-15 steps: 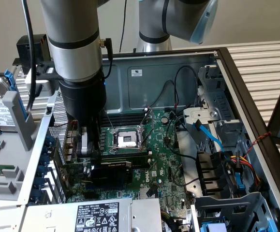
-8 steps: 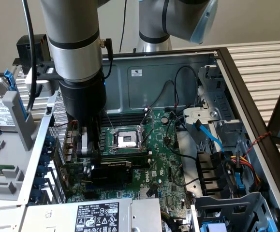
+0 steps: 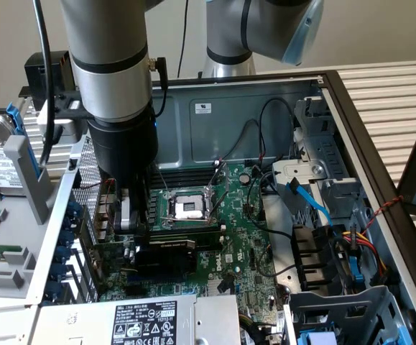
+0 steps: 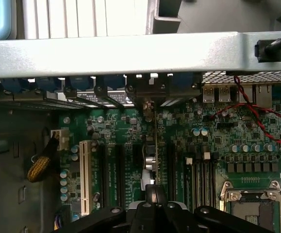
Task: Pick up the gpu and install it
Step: 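Press down on the gpu until it lock into place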
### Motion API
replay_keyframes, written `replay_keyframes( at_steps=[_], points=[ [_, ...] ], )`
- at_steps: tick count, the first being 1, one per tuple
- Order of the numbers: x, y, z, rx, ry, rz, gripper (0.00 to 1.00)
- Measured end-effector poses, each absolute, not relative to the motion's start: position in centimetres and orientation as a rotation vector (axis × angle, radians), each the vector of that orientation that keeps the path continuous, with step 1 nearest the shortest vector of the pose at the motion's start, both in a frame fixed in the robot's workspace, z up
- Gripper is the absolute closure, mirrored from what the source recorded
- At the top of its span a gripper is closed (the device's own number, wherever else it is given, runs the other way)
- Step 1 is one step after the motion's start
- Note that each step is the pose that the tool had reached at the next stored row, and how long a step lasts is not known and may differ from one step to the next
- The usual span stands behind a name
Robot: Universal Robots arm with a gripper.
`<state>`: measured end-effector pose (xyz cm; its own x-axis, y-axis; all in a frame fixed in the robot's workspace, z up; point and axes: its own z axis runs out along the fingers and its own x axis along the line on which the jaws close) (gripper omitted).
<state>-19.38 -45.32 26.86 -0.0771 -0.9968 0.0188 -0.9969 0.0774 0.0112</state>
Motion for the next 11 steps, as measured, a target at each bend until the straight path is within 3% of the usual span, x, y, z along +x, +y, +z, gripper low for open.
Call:
replay_keyframes(
  at_steps=[11],
  points=[
    [-17.0, -45.5, 28.7, 2.119, -2.29, 0.007, 0.89]
  ],
)
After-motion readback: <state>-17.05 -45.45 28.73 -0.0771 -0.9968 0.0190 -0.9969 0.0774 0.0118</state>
